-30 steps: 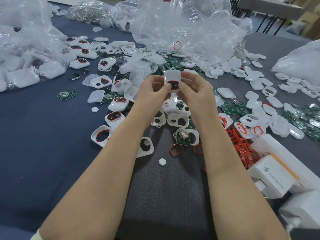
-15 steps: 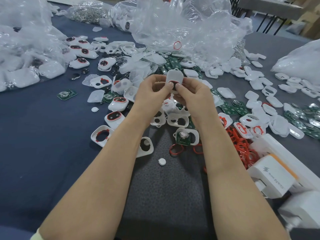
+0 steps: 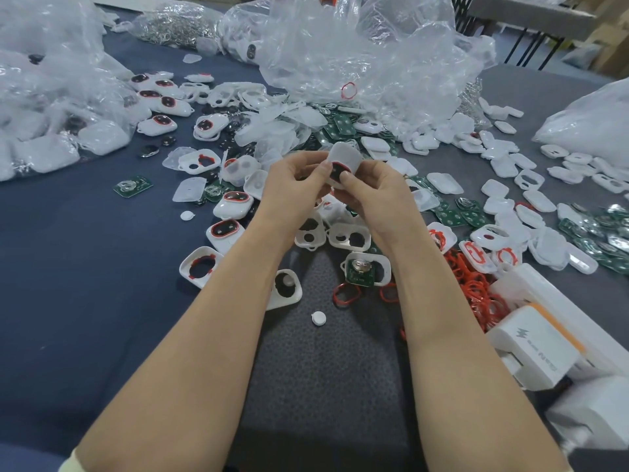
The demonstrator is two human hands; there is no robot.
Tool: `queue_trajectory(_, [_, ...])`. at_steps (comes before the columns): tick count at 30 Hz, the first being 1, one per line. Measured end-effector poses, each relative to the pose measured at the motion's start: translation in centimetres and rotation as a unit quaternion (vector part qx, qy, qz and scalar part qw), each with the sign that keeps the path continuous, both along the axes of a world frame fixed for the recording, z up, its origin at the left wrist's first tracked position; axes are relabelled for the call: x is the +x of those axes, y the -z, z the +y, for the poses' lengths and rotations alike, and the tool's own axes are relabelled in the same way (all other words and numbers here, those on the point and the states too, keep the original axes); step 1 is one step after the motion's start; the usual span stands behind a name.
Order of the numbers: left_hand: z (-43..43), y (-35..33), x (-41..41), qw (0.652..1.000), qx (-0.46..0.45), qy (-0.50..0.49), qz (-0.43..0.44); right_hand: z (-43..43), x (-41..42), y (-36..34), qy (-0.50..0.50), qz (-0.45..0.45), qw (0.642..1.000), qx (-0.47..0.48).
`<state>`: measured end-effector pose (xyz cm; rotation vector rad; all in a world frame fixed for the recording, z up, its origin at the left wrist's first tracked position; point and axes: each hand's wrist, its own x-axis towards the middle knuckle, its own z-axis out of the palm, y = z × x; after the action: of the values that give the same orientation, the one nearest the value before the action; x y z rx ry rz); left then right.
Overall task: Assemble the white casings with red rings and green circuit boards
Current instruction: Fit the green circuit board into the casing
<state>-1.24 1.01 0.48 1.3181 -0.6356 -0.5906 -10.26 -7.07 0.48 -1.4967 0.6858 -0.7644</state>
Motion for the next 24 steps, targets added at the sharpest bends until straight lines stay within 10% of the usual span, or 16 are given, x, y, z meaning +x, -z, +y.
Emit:
queue_trajectory(9, [0.1, 0.0, 0.1, 0.998, 0.034, -0.020, -0.050, 0.5, 0.3, -0.1, 0.037, -0.003, 0.998, 0.060])
queue_trajectory(15, [0.1, -0.1, 0.0, 0.984, 0.059, -0.046, -0.159, 0.8, -0.3, -0.3, 0.079, 0.122, 0.942, -0.302])
queue_trajectory(24, [0.2, -0.3, -0.1, 0.996, 0.021, -0.017, -0.087, 0.6, -0.4, -0.8, 0.043, 0.013, 0.998, -0.046])
